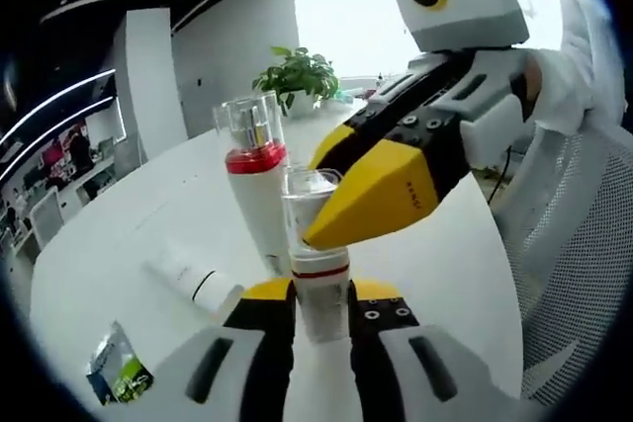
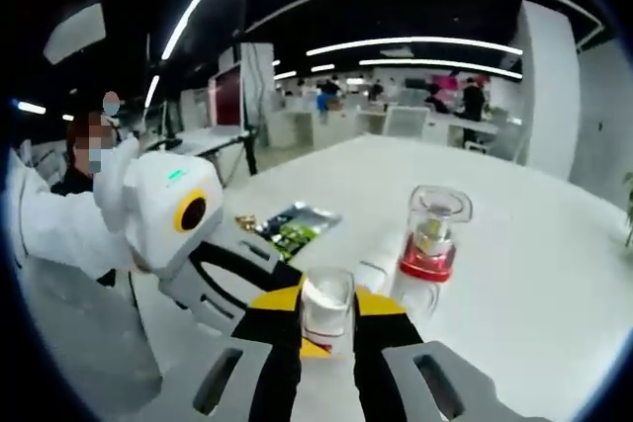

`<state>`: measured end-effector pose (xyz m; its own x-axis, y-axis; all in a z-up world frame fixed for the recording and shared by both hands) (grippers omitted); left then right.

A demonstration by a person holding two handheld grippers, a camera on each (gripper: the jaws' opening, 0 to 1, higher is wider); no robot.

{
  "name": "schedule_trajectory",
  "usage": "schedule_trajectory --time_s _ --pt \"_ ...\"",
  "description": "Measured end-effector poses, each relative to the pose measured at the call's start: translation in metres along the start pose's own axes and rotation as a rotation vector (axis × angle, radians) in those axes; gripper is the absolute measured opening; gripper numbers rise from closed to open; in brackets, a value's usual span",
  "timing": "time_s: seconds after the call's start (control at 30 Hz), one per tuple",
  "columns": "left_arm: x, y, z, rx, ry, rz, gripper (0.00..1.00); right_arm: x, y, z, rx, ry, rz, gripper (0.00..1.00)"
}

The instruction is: Arrange the skincare products in the storage area until every visible bottle or jar stands upright without overlapping.

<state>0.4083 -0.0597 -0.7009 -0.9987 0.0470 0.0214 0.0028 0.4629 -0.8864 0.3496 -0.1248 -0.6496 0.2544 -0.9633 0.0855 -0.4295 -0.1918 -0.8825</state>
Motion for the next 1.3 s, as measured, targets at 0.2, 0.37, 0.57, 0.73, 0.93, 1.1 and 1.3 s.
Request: schedule_trajectory --time_s 0.2,0.37,0.57,0.73,0.93,1.1,1.3 --pt "-0.005 0.007 0.002 0.019 0.029 -0.004 0.17 -0.002 0.002 0.001 -0.002 -0.01 -0.025 0.12" --pt "-0.013 0.007 0.005 0.036 0.033 0.016 0.17 -0.003 -0.001 0.0 0.019 -0.007 -0.07 0.12" --pt "-0.016 0.007 0.005 0.048 0.042 -0.012 0.17 -0.001 -0.005 -0.003 0.037 0.02 -0.119 0.14" --pt "-0.017 0.007 0.008 0.062 0.084 0.0 0.17 0.001 -0.013 -0.006 0.078 0.025 -0.158 0.11" --pt "-0.02 0.005 0.01 0.082 0.132 -0.009 0.17 -0.001 -0.013 -0.005 0.074 -0.005 -0.167 0.1" --pt "-0.022 0.004 0.012 0.091 0.175 -0.01 0.17 0.0 -0.016 -0.005 0.09 0.006 -0.189 0.1" --pt "-0.021 0.001 0.015 0.096 0.201 -0.008 0.17 0.001 -0.014 -0.004 0.065 0.01 -0.228 0.09"
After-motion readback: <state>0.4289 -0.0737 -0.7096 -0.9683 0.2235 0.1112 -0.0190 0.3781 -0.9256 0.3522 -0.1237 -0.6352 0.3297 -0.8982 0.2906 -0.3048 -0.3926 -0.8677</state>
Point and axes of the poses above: the point that each gripper's makers call its tool centre point, and the gripper's own axes: z roughly forward along the fingers, x roughly to its right, y roughly out of its underside, the point moved 7 cm from there along -z, roughly backward along the fingers, and after that the axes turned 8 degrees about -z, right-handed, at the moved point
